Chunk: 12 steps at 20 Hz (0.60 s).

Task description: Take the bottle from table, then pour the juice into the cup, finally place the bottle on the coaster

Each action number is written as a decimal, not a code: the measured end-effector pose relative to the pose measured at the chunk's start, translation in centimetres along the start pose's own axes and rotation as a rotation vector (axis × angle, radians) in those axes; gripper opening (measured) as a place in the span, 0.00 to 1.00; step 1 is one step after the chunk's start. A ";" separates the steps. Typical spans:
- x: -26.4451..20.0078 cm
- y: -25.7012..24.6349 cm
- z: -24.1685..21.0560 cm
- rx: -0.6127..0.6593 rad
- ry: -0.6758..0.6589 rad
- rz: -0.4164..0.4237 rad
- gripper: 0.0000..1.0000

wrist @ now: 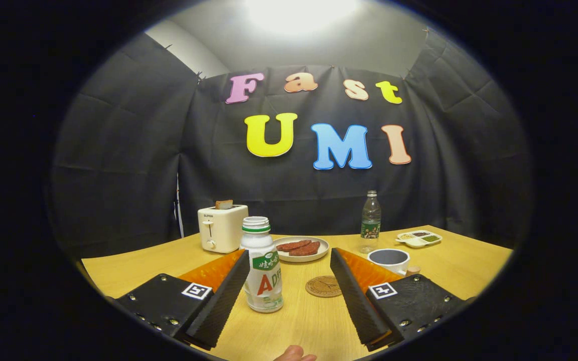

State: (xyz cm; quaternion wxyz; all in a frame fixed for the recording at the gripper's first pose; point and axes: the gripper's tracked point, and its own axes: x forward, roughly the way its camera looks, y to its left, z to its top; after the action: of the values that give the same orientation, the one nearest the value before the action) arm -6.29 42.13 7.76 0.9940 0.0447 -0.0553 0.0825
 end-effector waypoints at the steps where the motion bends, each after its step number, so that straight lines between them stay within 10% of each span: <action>1: 0.7 0.3 -0.6 0.002 0.005 -0.005 0.98; 12: 8.0 4.7 -6.1 -0.068 0.120 0.003 0.98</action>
State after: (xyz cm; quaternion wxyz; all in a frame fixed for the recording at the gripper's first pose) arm 1.39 48.61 3.07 0.9964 0.0058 0.0015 0.0845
